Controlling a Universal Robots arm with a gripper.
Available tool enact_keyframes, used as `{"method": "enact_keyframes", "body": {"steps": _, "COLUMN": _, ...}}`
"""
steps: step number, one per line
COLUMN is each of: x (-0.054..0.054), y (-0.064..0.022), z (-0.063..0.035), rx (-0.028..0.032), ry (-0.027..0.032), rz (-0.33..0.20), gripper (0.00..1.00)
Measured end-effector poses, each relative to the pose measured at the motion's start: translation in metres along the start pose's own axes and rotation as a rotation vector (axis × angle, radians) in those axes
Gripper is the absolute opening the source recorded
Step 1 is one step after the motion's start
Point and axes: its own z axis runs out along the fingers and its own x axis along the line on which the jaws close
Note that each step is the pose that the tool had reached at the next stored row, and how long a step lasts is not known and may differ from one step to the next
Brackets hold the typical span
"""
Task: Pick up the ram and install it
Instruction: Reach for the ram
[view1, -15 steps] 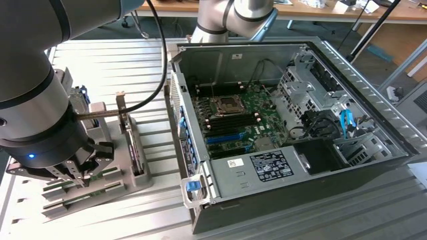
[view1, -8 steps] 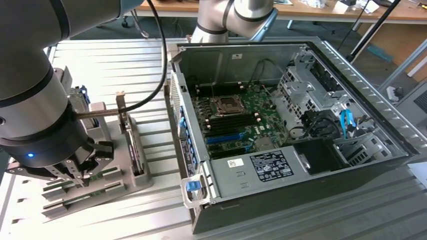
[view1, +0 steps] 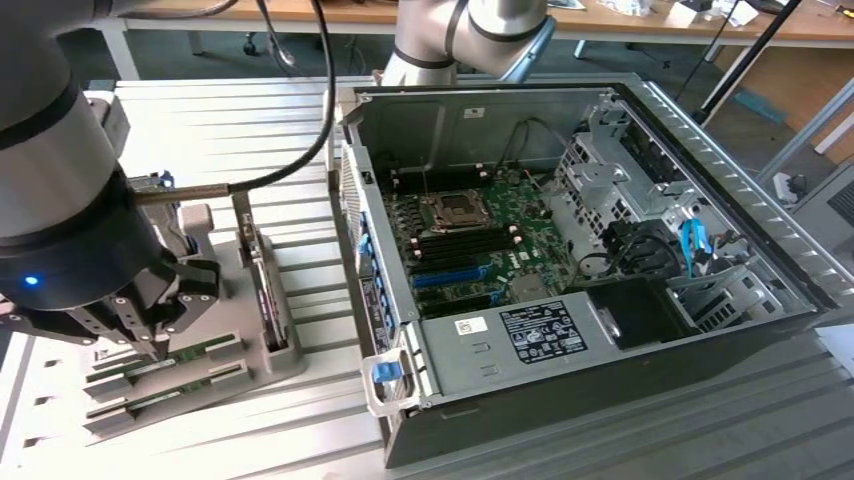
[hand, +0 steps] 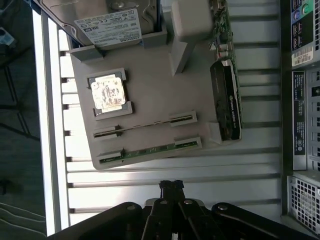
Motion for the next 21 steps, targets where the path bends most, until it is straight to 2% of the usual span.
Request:
{"method": "enact_keyframes", "body": {"steps": 6, "x": 0.0, "y": -0.0003, "z": -0.0231, "rx": 0.0001, "ry": -0.0002, "rz": 0.0, "gripper": 0.11}}
{"method": "enact_keyframes", "body": {"steps": 21, "x": 0.0, "y": -0.0003, "z": -0.0242, "rx": 0.0, "ry": -0.0003, "rz": 0.0, "gripper": 0.11}}
